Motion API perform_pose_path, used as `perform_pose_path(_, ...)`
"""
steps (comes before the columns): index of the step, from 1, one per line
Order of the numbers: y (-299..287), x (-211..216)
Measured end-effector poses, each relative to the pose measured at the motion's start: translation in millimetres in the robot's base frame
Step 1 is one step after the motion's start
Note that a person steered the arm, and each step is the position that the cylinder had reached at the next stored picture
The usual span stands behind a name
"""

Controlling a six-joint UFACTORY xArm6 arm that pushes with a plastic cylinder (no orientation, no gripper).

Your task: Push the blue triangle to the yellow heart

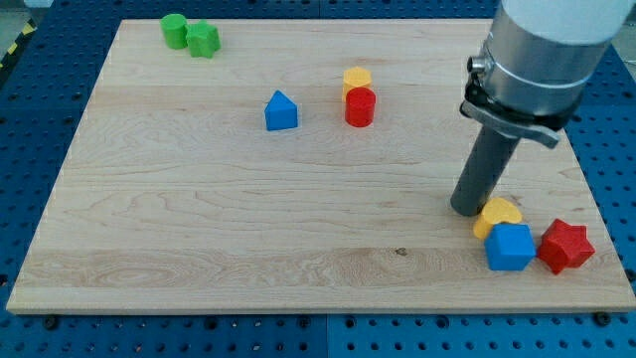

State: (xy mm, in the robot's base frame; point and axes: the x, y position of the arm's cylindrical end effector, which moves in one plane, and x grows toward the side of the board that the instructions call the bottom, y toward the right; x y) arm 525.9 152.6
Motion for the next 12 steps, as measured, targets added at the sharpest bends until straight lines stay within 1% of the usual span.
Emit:
perform_pose_path(1, -52, 6)
perform_pose_path(2, -125, 0)
perform_pose_path(3, -218, -51)
perform_pose_path(4, -312, -115)
perform_pose_path(5, -318, -146)
perform_pose_path(6, -272, -161)
perform_pose_path(7, -241, -159)
perform_pose_path(9, -204, -128)
perform_pose_path(11, -134, -119)
perform_pose_path(12, -100, -94)
